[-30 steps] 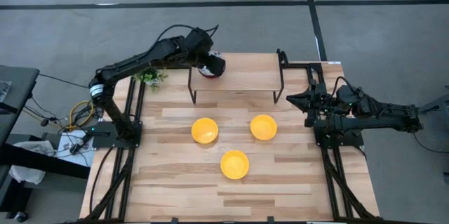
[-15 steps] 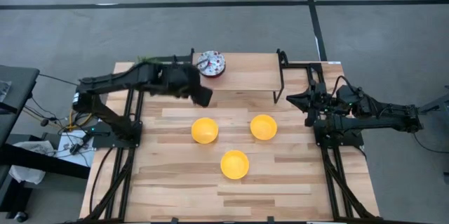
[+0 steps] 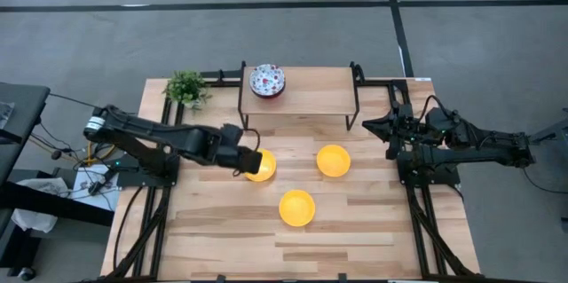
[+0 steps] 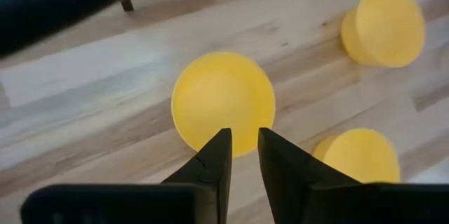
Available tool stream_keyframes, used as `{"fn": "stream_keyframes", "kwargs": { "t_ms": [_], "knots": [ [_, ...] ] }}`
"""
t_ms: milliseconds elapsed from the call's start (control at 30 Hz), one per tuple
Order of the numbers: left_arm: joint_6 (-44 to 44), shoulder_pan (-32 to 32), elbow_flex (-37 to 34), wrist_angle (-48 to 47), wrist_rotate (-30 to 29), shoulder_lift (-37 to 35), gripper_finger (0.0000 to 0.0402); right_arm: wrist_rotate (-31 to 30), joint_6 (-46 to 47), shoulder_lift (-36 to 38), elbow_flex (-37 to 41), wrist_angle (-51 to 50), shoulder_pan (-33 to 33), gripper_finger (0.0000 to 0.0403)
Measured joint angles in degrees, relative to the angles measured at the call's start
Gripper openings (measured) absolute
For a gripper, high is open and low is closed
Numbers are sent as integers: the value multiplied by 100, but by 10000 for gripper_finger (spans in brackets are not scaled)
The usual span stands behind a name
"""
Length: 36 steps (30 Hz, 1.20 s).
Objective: Pick & Place Mini bowls
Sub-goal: Put the left yellow bowl on the shelf
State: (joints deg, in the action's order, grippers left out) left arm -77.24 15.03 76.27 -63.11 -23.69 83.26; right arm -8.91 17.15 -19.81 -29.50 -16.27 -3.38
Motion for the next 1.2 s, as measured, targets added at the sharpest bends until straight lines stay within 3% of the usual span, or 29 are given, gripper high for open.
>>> {"fn": "stream_keyframes", "kwargs": {
  "t_ms": [300,533,667,933,1200],
  "knots": [
    [-3,-92,-958,553,49,1,138,2,0,2,0,2,-2,17],
    [-23,-407,-1663,1557,631,1,198,-2,-3,0,0,2,0,17],
    [-23,-575,-2003,2065,842,1,205,-2,-3,0,0,2,-2,17],
    [-25,-863,-2359,2194,1313,1,196,-4,244,0,0,2,-2,17],
    [-23,-1048,-2470,2362,1391,45,195,-4,283,0,0,3,-2,17]
  ]
}}
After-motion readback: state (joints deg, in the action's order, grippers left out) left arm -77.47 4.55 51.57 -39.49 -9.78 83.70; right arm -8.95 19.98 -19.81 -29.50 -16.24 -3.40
